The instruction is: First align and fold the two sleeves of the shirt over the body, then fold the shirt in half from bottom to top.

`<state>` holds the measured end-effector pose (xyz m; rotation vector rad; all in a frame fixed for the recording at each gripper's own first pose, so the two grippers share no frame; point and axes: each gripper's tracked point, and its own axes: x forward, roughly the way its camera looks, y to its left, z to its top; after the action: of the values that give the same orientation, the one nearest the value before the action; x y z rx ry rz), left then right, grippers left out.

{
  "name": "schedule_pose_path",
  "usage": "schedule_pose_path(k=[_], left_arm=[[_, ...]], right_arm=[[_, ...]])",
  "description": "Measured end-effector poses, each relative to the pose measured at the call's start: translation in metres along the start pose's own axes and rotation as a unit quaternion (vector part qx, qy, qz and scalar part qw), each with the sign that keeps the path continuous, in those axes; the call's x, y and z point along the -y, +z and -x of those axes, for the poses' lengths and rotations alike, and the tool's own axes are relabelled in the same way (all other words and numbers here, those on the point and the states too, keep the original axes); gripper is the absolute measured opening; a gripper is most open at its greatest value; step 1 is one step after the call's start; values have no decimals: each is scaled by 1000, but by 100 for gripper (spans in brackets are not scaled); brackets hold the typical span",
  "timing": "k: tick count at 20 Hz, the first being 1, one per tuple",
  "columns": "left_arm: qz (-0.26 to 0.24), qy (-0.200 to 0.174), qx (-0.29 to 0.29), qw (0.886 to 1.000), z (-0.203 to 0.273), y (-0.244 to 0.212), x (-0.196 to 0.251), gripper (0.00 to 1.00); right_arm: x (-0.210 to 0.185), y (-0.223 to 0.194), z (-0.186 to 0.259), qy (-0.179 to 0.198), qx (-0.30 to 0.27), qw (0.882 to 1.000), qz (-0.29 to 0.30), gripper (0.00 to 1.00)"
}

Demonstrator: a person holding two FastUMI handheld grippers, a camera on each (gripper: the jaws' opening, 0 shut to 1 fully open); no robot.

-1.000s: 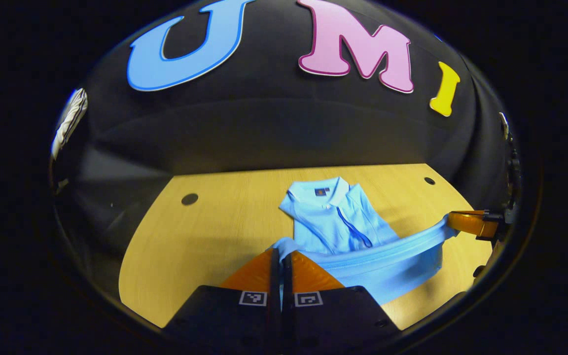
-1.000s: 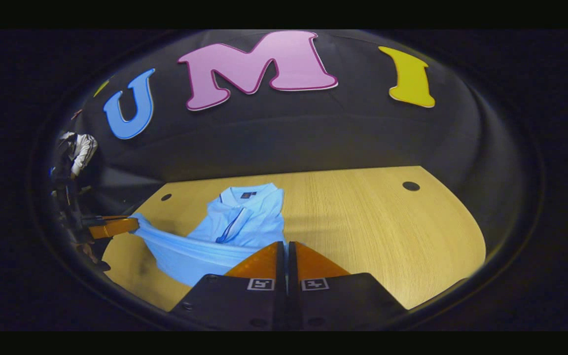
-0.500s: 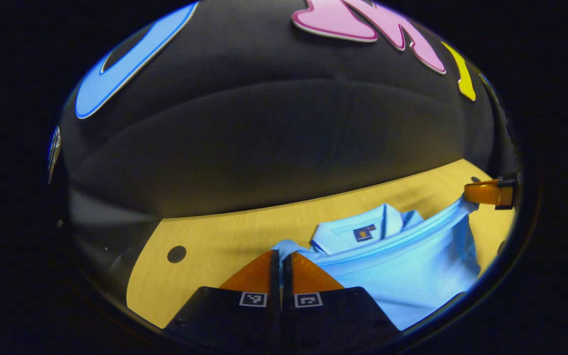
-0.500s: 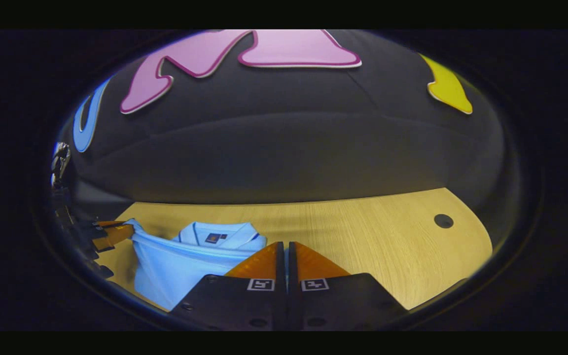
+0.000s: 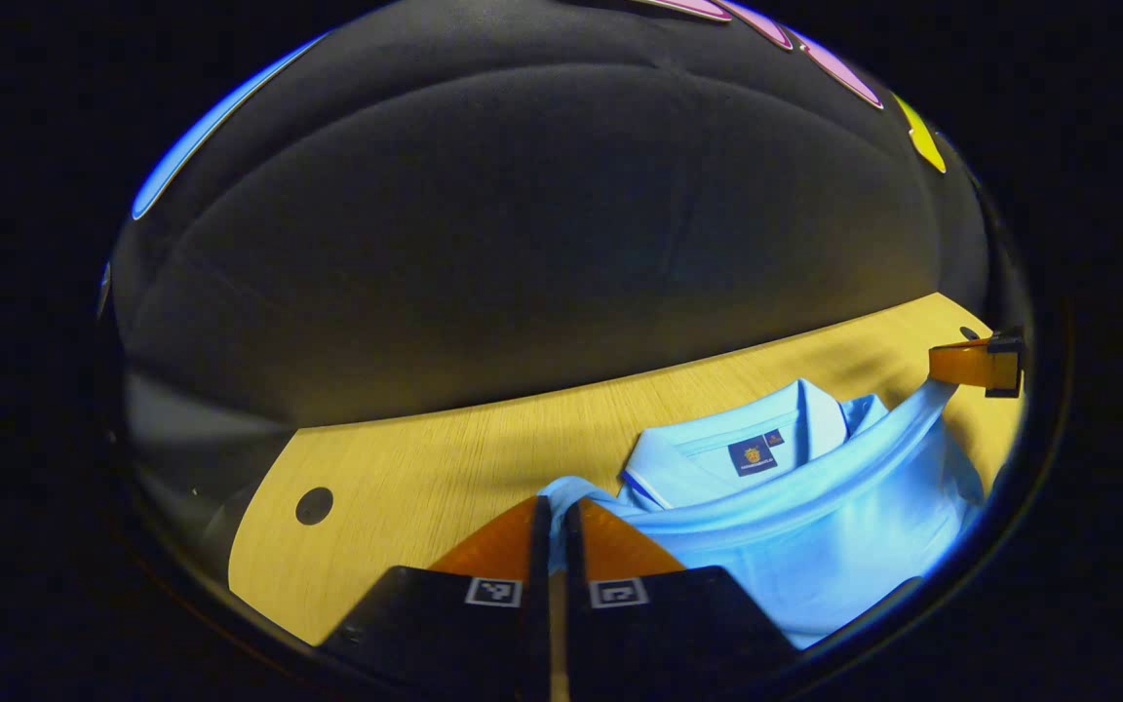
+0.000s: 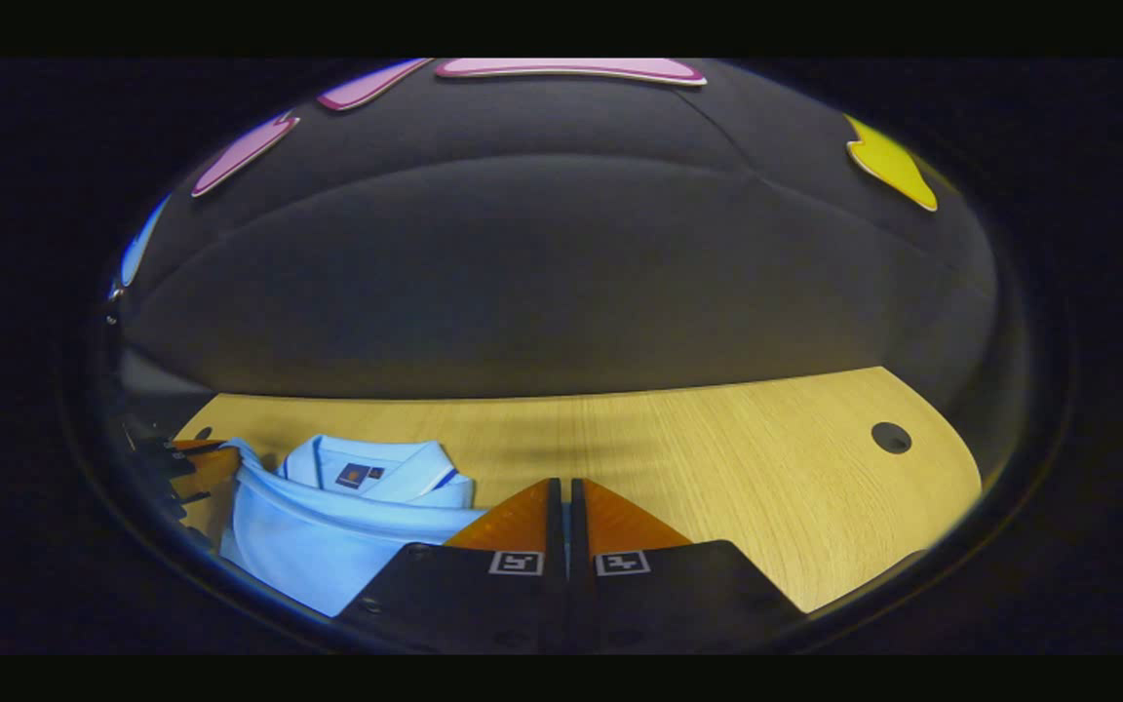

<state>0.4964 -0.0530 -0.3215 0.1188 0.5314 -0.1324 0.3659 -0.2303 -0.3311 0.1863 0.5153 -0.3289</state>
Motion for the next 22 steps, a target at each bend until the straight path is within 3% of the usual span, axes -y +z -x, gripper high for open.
schedule_pose_path(k=[1,4,5,8,14,16,17,18,22], left_arm=[[3,11,5,1000,1,1,-5,29],[11,42,40,998,7,19,-22,96],[10,49,51,997,10,25,-26,98],[4,57,59,997,28,35,-32,99],[78,44,162,983,123,79,-39,99],[98,35,197,975,171,92,-43,99],[106,33,215,970,195,96,-46,99],[114,31,225,967,220,99,-47,99],[124,30,247,961,340,93,-50,98]], right_arm=[[-4,0,2,11,-3,1000,-17,22],[9,9,2,-8,14,1000,-9,58],[12,20,6,-16,31,999,-7,82],[19,42,26,-26,57,998,-21,82],[21,70,113,-15,131,989,-62,83],[24,83,153,-14,158,986,-57,86],[22,90,175,-10,174,983,-51,77],[19,96,197,-4,185,982,-45,86],[-4,108,296,42,198,978,-44,85]])
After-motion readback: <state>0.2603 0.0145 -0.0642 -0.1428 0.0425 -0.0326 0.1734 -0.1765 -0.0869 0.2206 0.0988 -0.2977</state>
